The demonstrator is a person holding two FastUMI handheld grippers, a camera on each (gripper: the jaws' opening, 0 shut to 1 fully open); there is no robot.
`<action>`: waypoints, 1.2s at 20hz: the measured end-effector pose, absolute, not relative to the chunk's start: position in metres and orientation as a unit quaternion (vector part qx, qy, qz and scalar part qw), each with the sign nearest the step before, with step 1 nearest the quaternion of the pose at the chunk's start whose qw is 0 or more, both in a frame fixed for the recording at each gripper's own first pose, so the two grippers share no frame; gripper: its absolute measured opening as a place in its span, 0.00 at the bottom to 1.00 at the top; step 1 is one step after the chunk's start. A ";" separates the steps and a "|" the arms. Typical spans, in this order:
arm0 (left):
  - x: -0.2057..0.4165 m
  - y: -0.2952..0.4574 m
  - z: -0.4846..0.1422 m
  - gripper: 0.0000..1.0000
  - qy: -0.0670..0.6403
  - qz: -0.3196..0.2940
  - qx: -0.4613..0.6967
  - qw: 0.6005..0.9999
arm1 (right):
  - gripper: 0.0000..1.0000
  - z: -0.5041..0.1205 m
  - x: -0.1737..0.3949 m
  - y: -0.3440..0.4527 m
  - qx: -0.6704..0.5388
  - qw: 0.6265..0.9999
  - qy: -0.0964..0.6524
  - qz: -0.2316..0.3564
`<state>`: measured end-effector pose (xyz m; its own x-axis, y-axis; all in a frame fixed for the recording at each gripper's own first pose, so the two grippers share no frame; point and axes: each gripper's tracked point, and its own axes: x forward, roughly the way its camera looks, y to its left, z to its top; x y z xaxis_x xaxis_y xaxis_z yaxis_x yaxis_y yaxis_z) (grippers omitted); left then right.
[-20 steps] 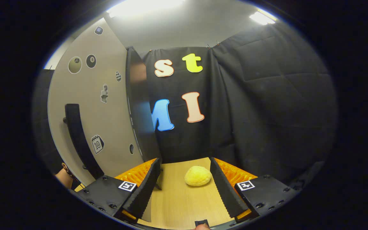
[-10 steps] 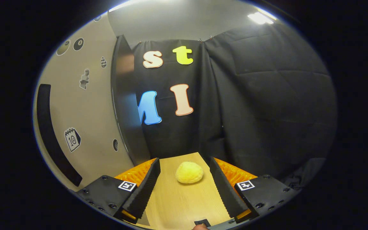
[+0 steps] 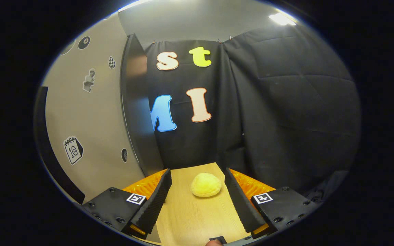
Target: Open the cabinet door with the right hand, grasp the bottle in the cabinet with the left hand and place it on the coaster, then close the cabinet door with the right hand.
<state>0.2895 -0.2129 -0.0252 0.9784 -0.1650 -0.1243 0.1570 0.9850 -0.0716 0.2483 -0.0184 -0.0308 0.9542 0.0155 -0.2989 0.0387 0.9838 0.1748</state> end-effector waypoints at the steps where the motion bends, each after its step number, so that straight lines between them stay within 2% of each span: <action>1: 0.281 -0.210 -0.023 0.72 0.062 -0.078 -0.028 0.995 | 0.98 -0.030 0.248 -0.019 0.091 0.984 0.151 -0.001; 8: 0.204 -0.175 -0.024 0.75 0.054 -0.042 -0.027 0.997 | 0.98 -0.031 0.241 -0.017 0.096 0.983 0.151 0.036; 15: 0.131 -0.130 -0.044 0.72 0.061 0.015 -0.045 0.997 | 0.98 -0.035 0.230 -0.013 0.095 0.982 0.150 0.066; 24: 0.044 -0.102 -0.110 0.75 0.089 0.061 -0.041 0.993 | 0.98 -0.039 0.225 -0.017 0.110 0.981 0.138 0.079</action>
<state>0.0444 -0.1017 -0.1102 0.9767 0.1136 -0.1820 -0.1281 0.9893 -0.0704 0.2249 -0.0172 -0.0390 0.9497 0.1851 -0.2524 -0.1244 0.9632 0.2384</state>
